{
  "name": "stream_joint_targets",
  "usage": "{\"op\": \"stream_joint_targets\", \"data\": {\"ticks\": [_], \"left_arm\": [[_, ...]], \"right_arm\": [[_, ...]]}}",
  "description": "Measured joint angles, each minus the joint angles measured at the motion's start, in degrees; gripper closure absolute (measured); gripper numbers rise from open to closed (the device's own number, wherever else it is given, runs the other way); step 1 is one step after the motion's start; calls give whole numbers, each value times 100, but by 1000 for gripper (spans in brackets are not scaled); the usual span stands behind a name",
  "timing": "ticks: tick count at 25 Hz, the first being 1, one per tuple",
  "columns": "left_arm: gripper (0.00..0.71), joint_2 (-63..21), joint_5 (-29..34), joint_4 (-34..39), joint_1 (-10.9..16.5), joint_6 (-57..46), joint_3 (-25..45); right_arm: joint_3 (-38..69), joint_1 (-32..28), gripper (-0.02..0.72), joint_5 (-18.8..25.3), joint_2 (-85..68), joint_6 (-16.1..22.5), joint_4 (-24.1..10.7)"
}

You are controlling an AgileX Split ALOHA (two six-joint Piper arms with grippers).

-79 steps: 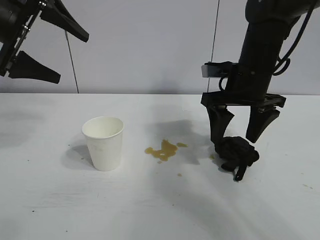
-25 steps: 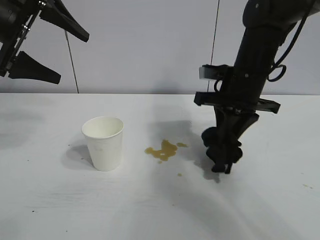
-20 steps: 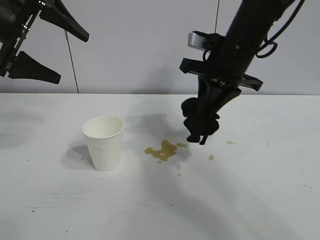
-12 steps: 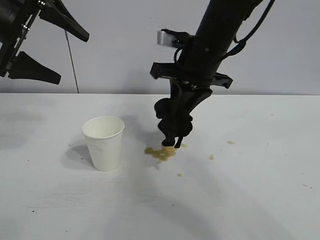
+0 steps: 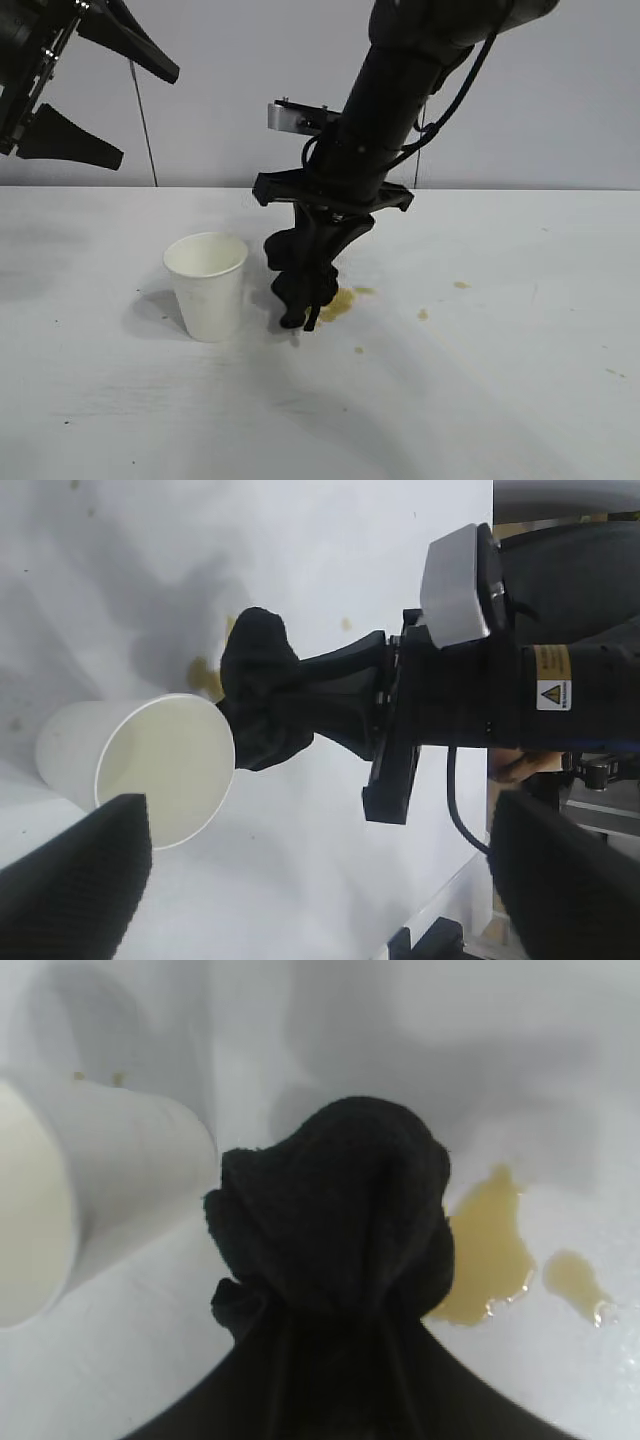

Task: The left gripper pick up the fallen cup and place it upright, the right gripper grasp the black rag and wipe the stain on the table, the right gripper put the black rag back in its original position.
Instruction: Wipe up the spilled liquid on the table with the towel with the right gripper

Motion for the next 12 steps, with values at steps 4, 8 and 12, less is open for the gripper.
{"op": "stream_joint_targets", "data": {"ticks": [4, 8, 12], "left_arm": [[53, 0, 11, 0, 0, 0, 0], [53, 0, 23, 0, 0, 0, 0], [53, 0, 27, 0, 0, 0, 0]], "right_arm": [[0, 73, 582, -78, 218, 0, 66], [0, 103, 582, -219, 257, 0, 79], [0, 109, 582, -261, 257, 183, -153]]}}
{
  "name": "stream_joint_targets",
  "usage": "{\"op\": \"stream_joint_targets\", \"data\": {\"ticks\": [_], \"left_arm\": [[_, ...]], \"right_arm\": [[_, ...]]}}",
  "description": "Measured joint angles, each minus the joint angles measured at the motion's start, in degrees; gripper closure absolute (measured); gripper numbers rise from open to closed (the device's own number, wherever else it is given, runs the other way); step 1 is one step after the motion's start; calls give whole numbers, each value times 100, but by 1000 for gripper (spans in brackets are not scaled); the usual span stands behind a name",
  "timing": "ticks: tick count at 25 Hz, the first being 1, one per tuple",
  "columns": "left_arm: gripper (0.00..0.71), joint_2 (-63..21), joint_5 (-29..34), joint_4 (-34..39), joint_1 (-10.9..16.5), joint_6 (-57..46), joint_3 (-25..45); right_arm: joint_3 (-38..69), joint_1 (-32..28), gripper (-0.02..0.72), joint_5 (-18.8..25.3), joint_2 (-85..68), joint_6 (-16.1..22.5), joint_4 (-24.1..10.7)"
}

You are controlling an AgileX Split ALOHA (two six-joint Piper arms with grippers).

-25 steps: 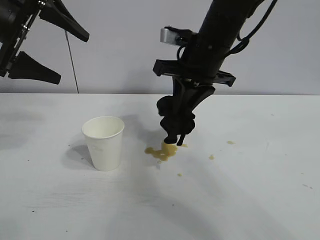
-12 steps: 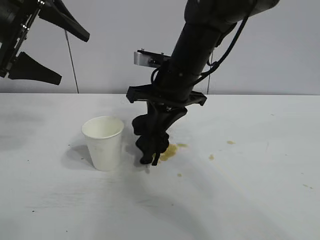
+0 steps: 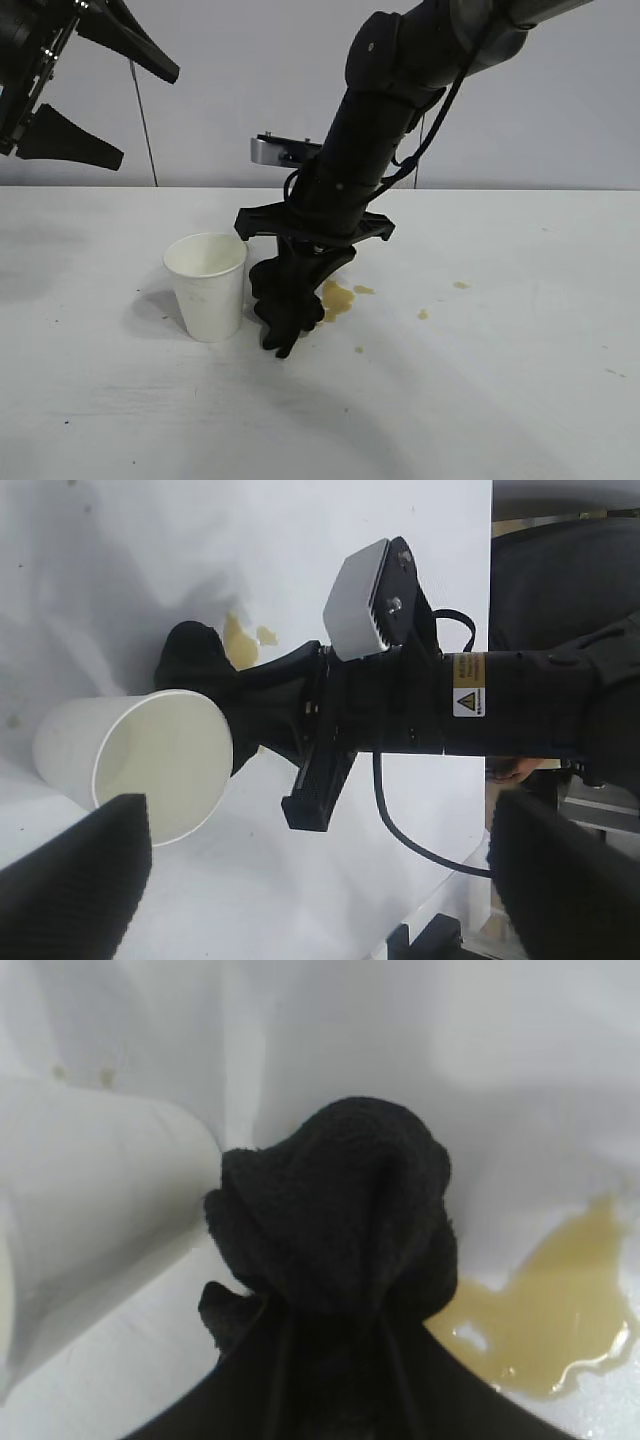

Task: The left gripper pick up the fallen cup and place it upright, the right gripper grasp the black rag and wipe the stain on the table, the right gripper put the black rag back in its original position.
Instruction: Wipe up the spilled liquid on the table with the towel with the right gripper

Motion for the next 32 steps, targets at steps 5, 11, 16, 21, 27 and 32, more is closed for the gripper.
{"op": "stream_joint_targets", "data": {"ticks": [5, 11, 16, 21, 27, 32], "left_arm": [[53, 0, 45, 0, 0, 0, 0], [53, 0, 58, 0, 0, 0, 0], [53, 0, 58, 0, 0, 0, 0], [53, 0, 64, 0, 0, 0, 0], [53, 0, 70, 0, 0, 0, 0], [53, 0, 82, 0, 0, 0, 0]], "right_arm": [[-18, 0, 582, 96, 0, 517, -845], [-67, -222, 582, 325, -13, 791, -1016], [-343, -475, 582, 679, -3, 848, -1185], [-649, -568, 582, 937, -1, 859, -1293], [-686, -568, 582, 925, 4, 546, -679], [-686, -385, 582, 835, 4, 229, -132]]}}
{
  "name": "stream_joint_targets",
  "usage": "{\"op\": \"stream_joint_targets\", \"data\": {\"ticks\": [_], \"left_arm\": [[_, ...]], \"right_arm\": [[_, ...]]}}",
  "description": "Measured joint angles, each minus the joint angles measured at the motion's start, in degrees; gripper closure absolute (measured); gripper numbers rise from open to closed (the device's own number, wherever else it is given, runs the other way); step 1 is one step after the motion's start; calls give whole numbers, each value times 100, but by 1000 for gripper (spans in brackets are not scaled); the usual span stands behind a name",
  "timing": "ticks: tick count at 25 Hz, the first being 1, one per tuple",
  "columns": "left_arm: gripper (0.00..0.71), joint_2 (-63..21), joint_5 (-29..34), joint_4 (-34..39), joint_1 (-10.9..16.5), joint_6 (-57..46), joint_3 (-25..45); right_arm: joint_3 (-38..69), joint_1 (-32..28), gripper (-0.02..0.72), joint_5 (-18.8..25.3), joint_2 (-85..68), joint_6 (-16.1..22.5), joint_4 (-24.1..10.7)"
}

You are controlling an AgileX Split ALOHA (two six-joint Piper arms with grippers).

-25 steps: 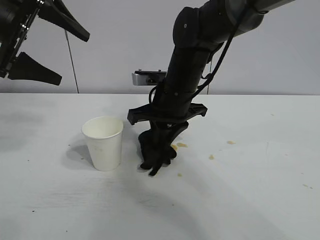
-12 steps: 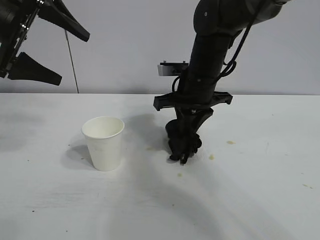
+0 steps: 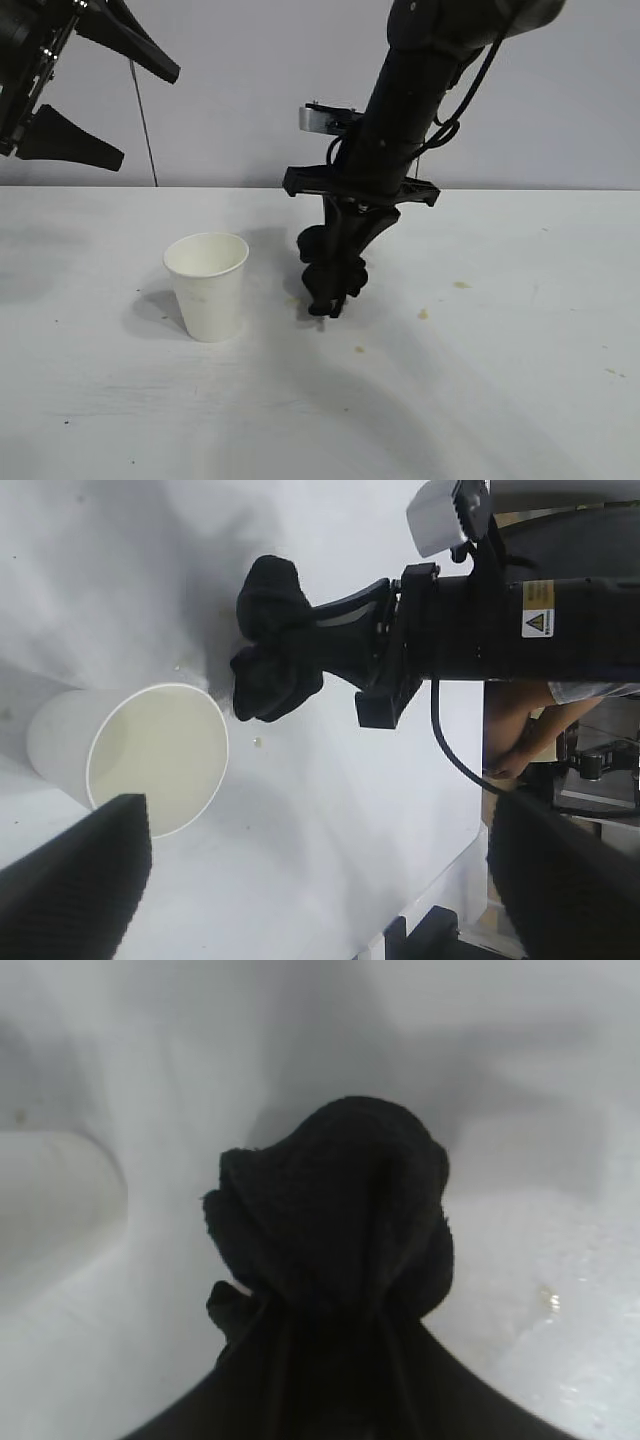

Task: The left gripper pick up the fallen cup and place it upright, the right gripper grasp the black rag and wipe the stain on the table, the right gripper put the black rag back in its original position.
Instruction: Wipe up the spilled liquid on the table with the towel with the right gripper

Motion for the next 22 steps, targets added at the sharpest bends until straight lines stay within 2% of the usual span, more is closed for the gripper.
{"op": "stream_joint_targets", "data": {"ticks": [4, 7, 17, 22], "left_arm": [[53, 0, 30, 0, 0, 0, 0], [53, 0, 87, 0, 0, 0, 0], [53, 0, 129, 0, 0, 0, 0], [53, 0, 129, 0, 0, 0, 0]], "right_arm": [[0, 314, 582, -200, 33, -13, -92], [0, 452, 582, -297, 84, 130, -186], [-11, 471, 582, -400, 328, 318, -226], [-18, 453, 582, -487, 328, 593, -512]]}}
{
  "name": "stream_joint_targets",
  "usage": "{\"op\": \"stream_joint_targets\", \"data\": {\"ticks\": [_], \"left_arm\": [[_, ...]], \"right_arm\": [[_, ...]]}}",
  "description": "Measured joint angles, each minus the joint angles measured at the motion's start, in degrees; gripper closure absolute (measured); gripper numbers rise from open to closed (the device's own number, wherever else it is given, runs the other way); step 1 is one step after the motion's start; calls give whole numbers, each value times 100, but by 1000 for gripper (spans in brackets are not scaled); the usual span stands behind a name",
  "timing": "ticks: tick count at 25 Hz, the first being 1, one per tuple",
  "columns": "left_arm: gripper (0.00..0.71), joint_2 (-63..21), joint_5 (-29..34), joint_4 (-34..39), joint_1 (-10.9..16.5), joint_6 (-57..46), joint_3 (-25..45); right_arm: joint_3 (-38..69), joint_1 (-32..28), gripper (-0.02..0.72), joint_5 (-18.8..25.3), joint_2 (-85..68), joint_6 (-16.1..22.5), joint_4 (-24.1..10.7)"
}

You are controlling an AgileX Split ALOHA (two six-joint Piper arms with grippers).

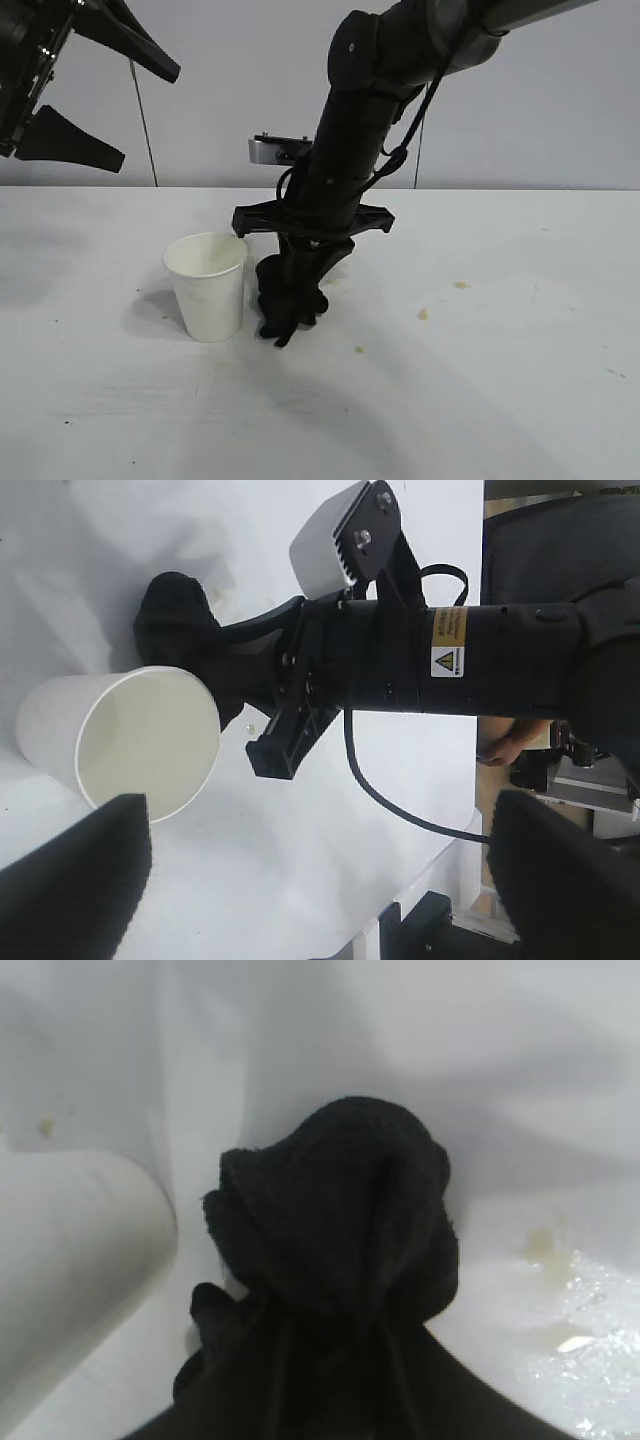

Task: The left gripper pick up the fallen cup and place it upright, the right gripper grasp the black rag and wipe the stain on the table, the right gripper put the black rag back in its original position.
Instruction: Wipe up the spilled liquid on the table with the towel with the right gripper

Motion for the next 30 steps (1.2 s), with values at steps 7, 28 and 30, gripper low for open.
{"op": "stream_joint_targets", "data": {"ticks": [7, 28, 30], "left_arm": [[53, 0, 0, 0, 0, 0, 0], [53, 0, 24, -41, 0, 0, 0], [53, 0, 24, -41, 0, 0, 0]], "right_arm": [[-11, -319, 582, 229, 0, 246, -283], [-447, -441, 582, 1609, -225, -385, 121], [-447, -351, 582, 1609, -225, -421, 106]]}}
